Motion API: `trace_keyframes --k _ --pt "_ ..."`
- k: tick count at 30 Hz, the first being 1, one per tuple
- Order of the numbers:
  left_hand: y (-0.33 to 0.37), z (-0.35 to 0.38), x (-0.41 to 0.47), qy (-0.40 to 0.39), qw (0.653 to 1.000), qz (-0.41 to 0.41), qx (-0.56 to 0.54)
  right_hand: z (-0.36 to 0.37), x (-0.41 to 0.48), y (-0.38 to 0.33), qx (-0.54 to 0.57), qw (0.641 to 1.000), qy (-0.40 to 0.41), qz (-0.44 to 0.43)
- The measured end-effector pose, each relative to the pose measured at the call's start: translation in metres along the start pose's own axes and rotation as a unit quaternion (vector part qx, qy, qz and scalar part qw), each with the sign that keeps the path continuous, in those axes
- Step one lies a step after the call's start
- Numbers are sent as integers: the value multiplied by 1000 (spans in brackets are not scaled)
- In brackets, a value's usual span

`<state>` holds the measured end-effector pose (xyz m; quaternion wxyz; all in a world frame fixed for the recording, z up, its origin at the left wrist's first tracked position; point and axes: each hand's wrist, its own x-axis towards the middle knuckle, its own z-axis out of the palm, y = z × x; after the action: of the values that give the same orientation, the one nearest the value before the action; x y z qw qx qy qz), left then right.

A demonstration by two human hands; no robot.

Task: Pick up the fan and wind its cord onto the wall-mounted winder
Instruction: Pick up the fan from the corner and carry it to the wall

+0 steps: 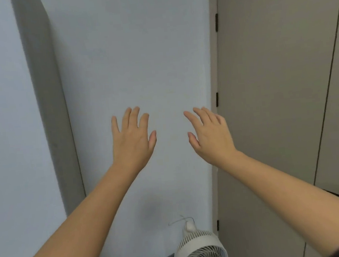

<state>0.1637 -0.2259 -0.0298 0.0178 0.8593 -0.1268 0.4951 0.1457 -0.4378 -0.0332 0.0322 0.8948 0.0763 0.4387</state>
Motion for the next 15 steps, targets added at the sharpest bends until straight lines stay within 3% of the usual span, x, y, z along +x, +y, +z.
trace_keyframes --k 15 --pt "24 242 48 -125 989 30 -66 194 43 72 -13 995 -83 59"
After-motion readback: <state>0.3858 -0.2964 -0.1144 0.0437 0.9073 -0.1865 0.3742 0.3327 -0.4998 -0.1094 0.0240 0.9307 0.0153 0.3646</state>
